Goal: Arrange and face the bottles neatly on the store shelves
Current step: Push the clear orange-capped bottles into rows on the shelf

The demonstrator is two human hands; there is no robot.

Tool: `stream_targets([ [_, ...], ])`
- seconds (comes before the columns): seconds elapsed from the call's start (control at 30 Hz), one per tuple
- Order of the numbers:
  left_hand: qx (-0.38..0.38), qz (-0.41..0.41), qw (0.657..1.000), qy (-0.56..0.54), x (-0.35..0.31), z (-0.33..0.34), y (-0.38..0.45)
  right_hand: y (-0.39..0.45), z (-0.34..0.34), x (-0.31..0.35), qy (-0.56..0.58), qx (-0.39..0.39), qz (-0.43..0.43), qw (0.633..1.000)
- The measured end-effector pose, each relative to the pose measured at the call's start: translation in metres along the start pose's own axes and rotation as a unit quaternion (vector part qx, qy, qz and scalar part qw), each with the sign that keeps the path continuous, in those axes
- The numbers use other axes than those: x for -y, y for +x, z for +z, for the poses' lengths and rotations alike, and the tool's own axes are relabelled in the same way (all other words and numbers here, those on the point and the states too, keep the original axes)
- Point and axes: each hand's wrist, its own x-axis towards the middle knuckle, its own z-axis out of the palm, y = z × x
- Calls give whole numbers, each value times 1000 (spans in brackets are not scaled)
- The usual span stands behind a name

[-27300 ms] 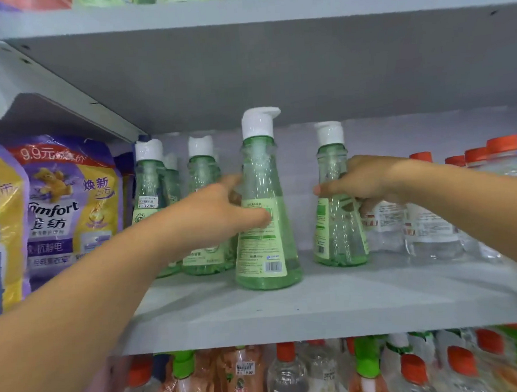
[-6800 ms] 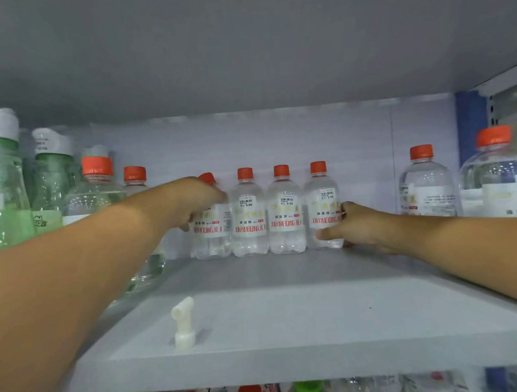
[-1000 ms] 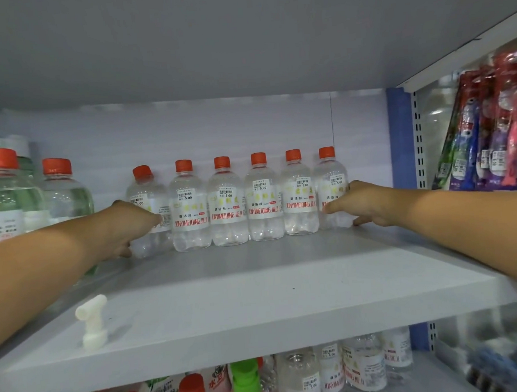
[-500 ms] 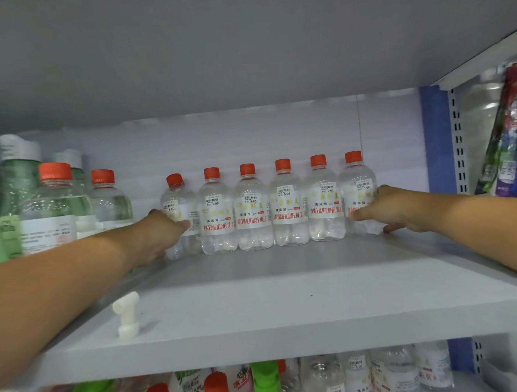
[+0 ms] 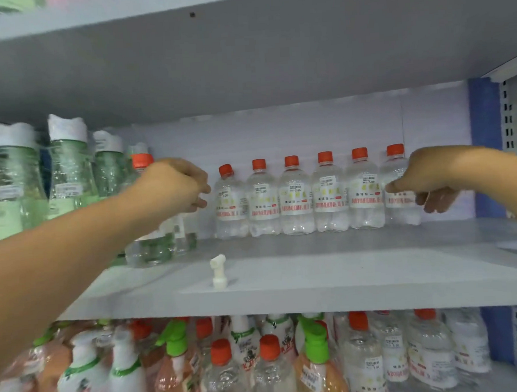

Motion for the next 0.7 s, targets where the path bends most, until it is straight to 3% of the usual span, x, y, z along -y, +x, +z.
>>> stream_targets([
  [0.1,-77,71,994,-43,0,-54,-19,-23,8,45,10,11,-57,998],
  [0.23,-208,157,965,2,19,-92,-33,-47,19,116,1,-9,-161,987],
  [0.37,-115,76,989,60,41,-80,-39,-61,37,184,36,-13,-279,960],
  [0.43,-68,39,995,61,50,-66,-39,-58,46,215,46,-25,-300,953],
  [0.53,-54,38,998,23,69,-52,-33,-46,63,262,86,-23,-308,947],
  [0.7,-43,43,998,-32,85,-55,-25,-52,102,328,166,121,-323,924],
])
